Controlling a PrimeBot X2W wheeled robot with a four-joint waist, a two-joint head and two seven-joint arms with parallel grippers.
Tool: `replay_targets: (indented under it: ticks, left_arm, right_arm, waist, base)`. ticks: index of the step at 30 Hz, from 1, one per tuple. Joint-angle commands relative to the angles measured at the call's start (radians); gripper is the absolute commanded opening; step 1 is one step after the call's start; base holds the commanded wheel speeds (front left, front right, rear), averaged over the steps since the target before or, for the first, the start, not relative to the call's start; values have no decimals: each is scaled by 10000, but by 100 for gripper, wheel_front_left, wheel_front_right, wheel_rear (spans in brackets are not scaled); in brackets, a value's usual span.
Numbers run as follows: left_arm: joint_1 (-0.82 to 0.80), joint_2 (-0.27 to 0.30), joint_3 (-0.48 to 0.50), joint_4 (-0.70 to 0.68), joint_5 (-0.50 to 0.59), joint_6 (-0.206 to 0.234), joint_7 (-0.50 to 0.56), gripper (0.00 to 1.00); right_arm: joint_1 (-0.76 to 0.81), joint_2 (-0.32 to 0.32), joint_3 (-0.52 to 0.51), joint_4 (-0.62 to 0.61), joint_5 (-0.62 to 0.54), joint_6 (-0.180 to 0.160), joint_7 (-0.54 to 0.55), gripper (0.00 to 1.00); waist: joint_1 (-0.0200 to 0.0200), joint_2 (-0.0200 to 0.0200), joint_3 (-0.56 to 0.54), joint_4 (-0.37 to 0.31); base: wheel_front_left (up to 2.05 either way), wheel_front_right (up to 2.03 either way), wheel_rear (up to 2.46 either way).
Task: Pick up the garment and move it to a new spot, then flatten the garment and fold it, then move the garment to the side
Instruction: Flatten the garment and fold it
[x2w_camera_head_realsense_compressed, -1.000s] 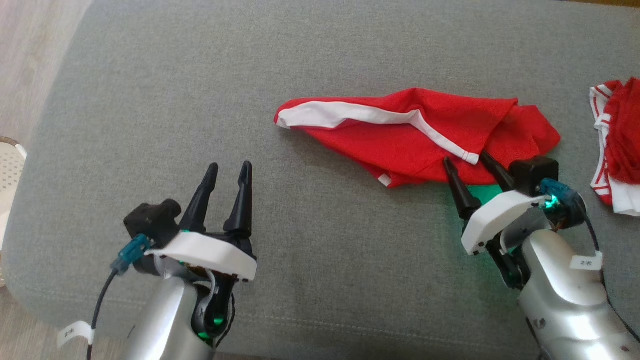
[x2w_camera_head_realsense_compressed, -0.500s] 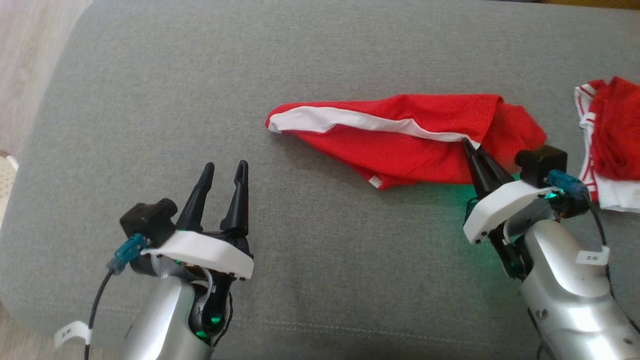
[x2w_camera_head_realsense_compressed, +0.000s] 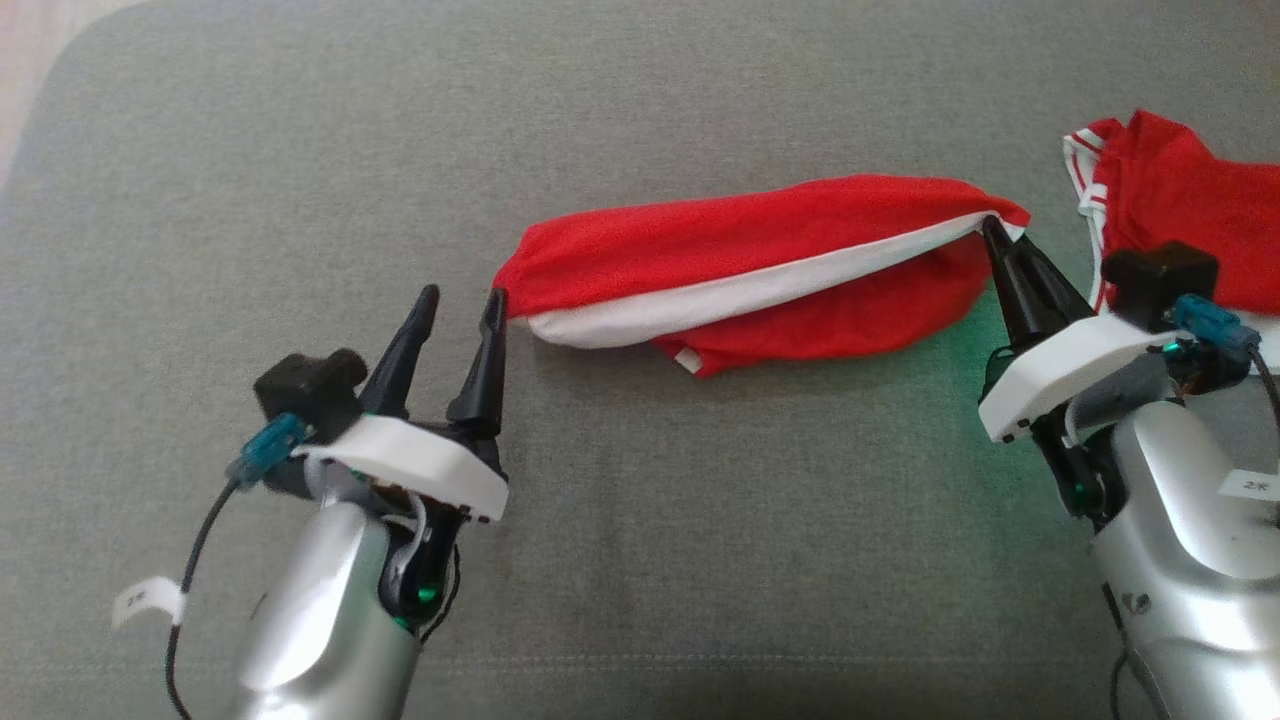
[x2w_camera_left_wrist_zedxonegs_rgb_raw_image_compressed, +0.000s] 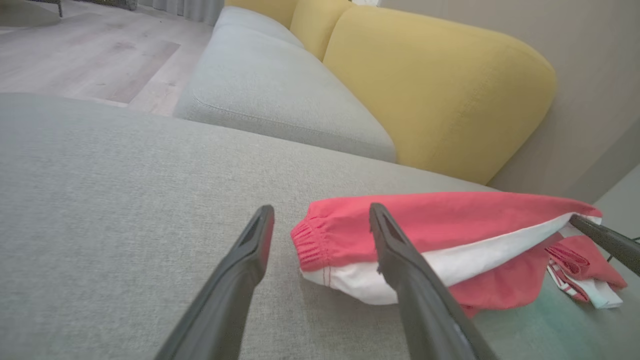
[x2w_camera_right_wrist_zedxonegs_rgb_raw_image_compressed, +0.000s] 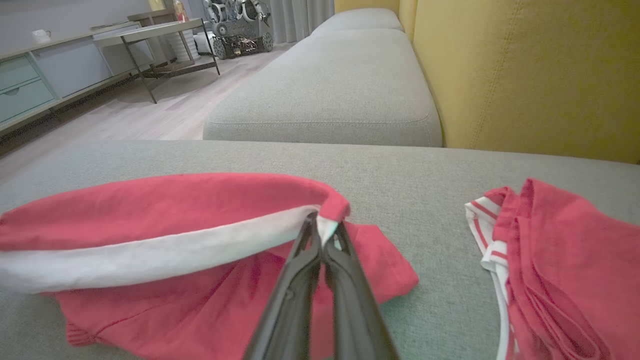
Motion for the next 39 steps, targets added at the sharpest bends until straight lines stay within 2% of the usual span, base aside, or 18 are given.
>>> replay_targets:
  ticks: [1,9,16,21,39]
  left_arm:
    - [-350,124,230,-188,102,-24,-122,100]
    - [-534,410,-474,674,162,-230,-122,100]
    - [-650,850,-1421,1153,-175,-246,-122,100]
    - [-1128,921,-1916,1648,-586,-247,-122,100]
    - [-1856,1167,-2451,2129,-1316,-248,-122,100]
  right_arm:
    - [-23,5,89,-397,23,-9,11,0]
    - [-124,203,64,-401,-18,-9,112,0]
    - [-223,196,96,-302,11,-9,105,0]
    - [-316,113,111,-312,50,-9,142,0]
    - [-567,16,90,-409,41,-9,263,0]
  waist:
    - [0,0,55,-78]
    - [0,0,124,-194]
    - [0,0,168,-82]
    - [0,0,258,-66]
    - [0,0,481,-154]
  base:
    - [0,0,0]
    - [0,0,0]
    - [0,0,0]
    - [0,0,0]
    - [0,0,0]
